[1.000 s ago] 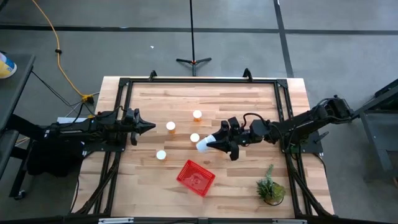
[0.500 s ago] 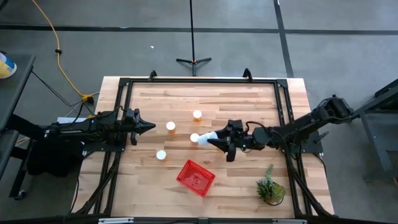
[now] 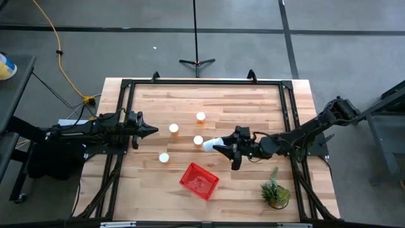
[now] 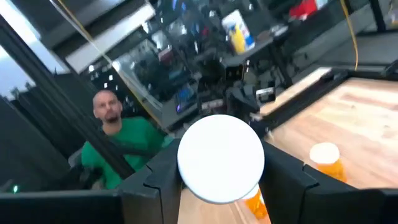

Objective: Pick and place pill bottles into a basket
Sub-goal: Put the white pill bottle into the red basket

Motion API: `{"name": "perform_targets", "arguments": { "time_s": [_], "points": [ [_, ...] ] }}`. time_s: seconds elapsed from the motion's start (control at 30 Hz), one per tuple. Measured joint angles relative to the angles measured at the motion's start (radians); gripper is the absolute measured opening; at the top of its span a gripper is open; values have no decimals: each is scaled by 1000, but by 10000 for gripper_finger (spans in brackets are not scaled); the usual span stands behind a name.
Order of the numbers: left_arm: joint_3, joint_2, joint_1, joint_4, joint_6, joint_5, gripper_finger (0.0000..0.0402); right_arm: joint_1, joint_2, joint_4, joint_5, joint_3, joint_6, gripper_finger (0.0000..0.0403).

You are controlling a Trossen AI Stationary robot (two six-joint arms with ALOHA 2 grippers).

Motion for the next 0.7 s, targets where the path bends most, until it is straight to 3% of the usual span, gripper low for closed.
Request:
{"name": "perform_targets", "arguments": {
  "time_s": [0.17, 0.7],
  "points": [
    [0, 0, 0, 0, -1, 0, 29, -1, 15, -189, -54, 93, 22, 160],
    [0, 0, 0, -1, -8, 21, 32, -1, 80, -293, -115, 219, 9, 159]
  ]
}}
